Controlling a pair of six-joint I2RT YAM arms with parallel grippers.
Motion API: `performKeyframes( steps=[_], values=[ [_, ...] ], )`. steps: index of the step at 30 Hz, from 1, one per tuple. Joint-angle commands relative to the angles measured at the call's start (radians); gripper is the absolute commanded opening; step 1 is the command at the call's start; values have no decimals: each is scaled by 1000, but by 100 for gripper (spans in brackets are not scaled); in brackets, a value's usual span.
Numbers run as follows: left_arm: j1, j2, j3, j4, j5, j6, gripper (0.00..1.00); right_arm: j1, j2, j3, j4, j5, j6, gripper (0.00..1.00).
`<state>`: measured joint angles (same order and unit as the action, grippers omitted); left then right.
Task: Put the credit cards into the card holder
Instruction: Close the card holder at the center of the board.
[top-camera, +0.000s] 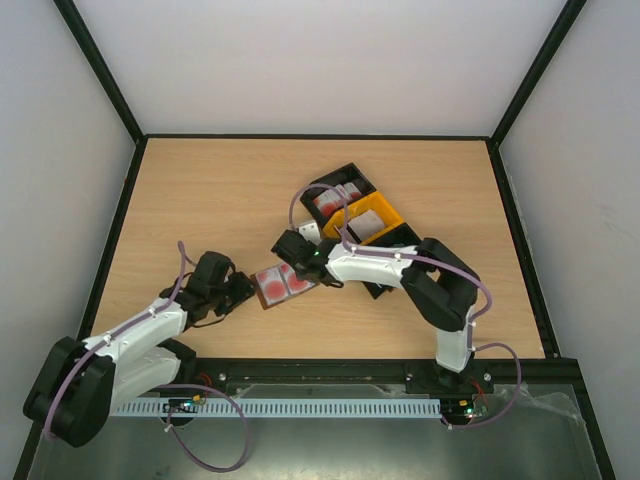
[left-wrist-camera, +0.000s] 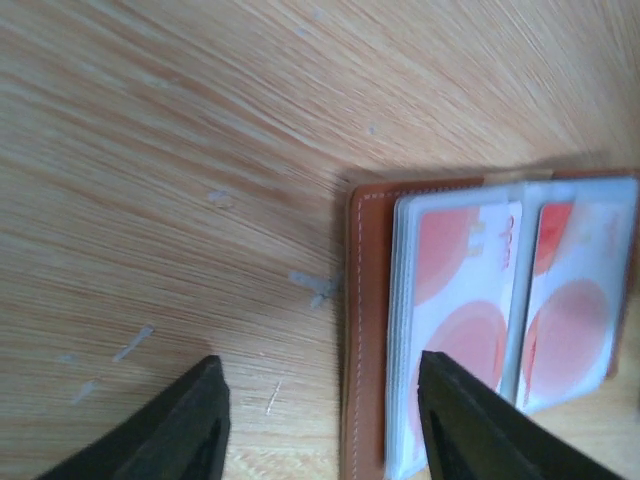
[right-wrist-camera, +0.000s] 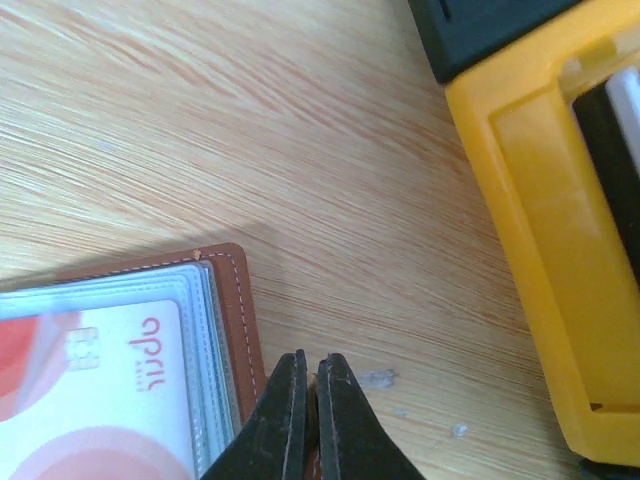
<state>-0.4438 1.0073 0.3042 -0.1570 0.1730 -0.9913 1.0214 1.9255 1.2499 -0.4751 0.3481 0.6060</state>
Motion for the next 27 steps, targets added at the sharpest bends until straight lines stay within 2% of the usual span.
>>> performKeyframes(
  steps=[1, 7, 11, 14, 22, 27],
  values=[
    [-3, 49, -58, -30, -40, -22, 49, 3, -118, -9, 41, -93, 6, 2],
    [-20, 130, -76, 58, -7, -22, 19, 0, -166, -22, 102, -232, 23, 2],
    [-31, 176, -76, 116, 2, -15, 10, -1, -197, -45, 162, -322, 55, 2],
    [-41, 224, -71, 167, 20, -10, 6, -1, -207, -63, 213, -411, 73, 2],
    [-69, 344, -25, 286, 61, 7, 6, -1, -188, -145, 401, -608, 158, 2],
    [-72, 382, -16, 290, 30, -24, 6, -1, -152, -240, 610, -686, 259, 2]
  ],
)
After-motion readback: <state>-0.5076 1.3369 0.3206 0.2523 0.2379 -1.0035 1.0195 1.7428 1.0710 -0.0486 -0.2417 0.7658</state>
